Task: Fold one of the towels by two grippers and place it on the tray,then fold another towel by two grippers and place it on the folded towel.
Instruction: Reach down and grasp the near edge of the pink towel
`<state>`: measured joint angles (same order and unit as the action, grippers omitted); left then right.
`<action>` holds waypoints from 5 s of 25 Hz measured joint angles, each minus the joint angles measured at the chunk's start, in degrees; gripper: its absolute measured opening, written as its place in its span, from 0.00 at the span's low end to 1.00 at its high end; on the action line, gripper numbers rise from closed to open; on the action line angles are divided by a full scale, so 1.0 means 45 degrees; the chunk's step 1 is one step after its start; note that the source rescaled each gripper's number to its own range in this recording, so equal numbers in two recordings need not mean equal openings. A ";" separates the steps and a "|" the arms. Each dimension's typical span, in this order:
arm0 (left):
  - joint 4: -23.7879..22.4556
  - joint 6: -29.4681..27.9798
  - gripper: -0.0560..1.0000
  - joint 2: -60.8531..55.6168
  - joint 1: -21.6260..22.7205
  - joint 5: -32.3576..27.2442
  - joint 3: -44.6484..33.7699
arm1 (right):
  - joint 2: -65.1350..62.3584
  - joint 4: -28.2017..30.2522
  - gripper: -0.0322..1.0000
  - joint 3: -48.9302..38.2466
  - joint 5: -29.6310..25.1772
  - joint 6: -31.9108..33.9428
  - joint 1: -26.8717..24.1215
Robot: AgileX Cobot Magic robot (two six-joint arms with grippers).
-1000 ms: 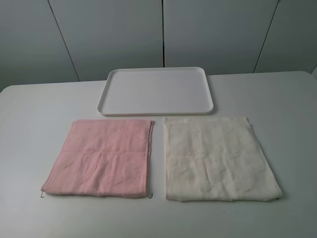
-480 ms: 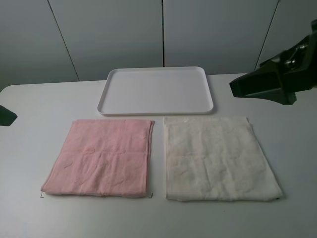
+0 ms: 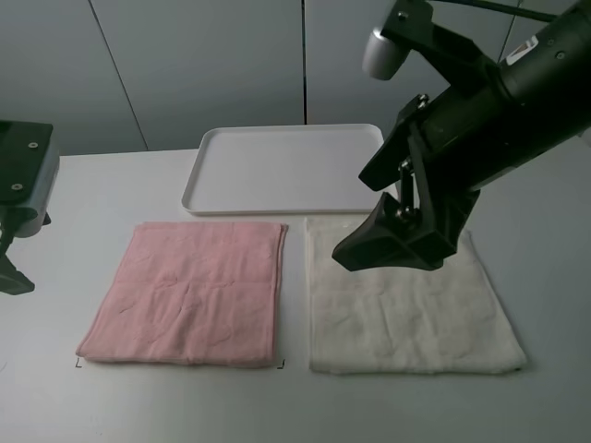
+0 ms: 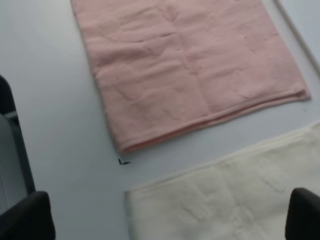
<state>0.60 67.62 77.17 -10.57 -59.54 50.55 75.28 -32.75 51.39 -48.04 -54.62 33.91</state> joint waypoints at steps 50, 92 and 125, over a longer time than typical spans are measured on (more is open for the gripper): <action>-0.0291 0.1665 0.99 0.5202 -0.0687 0.5187 -0.3156 | 0.4728 0.3214 1.00 0.0799 0.2255 -0.0054 0.4979; -0.0358 0.1641 0.99 0.5690 -0.0707 0.5696 -0.3073 | 0.9843 0.5541 1.00 0.3473 0.2009 0.2988 0.6025; -0.0358 0.1641 0.99 0.5690 -0.0707 0.5721 -0.3052 | 0.9967 0.7840 0.04 0.3494 0.2754 0.6134 0.6025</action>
<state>-1.01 75.01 102.77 -13.75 -33.80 36.81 120.14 2.53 67.11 -35.65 -27.02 61.02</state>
